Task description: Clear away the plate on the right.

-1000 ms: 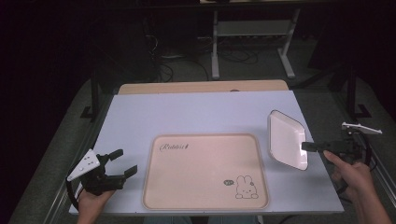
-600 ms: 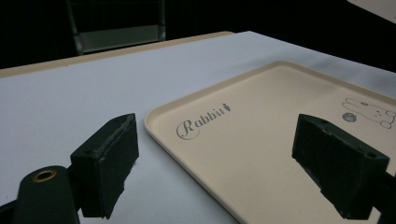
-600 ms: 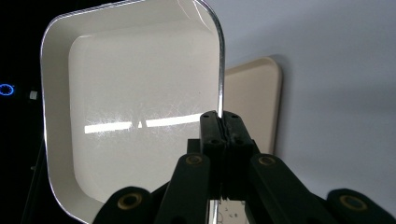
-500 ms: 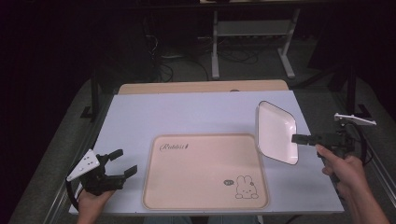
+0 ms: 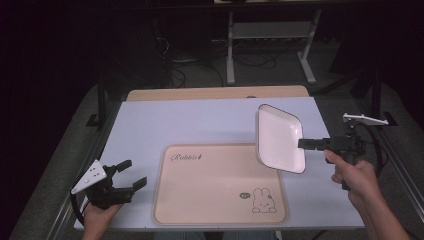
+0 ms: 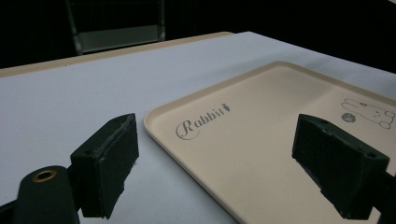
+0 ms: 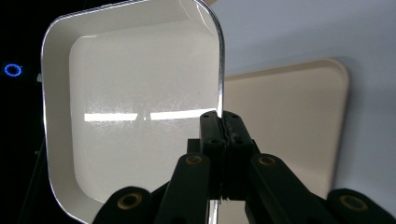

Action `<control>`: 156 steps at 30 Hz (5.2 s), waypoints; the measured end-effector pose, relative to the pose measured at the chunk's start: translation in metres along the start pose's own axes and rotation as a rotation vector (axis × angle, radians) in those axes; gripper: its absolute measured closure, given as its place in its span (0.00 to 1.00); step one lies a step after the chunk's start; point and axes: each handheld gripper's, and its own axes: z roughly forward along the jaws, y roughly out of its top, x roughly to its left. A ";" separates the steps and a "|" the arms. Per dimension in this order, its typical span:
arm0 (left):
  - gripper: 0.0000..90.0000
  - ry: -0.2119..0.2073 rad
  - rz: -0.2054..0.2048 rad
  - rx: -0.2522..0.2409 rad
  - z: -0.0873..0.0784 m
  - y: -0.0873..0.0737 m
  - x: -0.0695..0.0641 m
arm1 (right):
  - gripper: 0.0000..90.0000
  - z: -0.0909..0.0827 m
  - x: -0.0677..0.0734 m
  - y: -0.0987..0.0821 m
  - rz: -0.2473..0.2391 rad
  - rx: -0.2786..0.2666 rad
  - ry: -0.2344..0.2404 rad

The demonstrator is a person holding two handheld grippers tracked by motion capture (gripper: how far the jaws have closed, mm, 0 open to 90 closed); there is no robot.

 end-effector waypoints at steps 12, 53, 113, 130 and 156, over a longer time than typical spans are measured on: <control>0.16 0.002 -0.001 -0.003 0.000 0.000 0.000 | 0.98 0.031 0.039 0.002 -0.052 0.028 0.026; 0.16 0.002 -0.006 -0.011 -0.001 0.000 0.000 | 0.98 0.121 0.026 -0.027 0.014 0.061 -0.046; 0.16 -0.008 -0.011 -0.021 -0.001 0.001 0.000 | 0.94 0.171 -0.025 -0.074 0.096 0.090 -0.219; 0.16 -0.012 -0.010 -0.019 0.000 0.001 0.000 | 0.93 0.162 -0.034 -0.075 0.116 0.066 -0.251; 0.16 -0.014 -0.010 -0.018 0.000 0.001 0.000 | 0.93 0.155 -0.038 -0.082 0.121 0.029 -0.247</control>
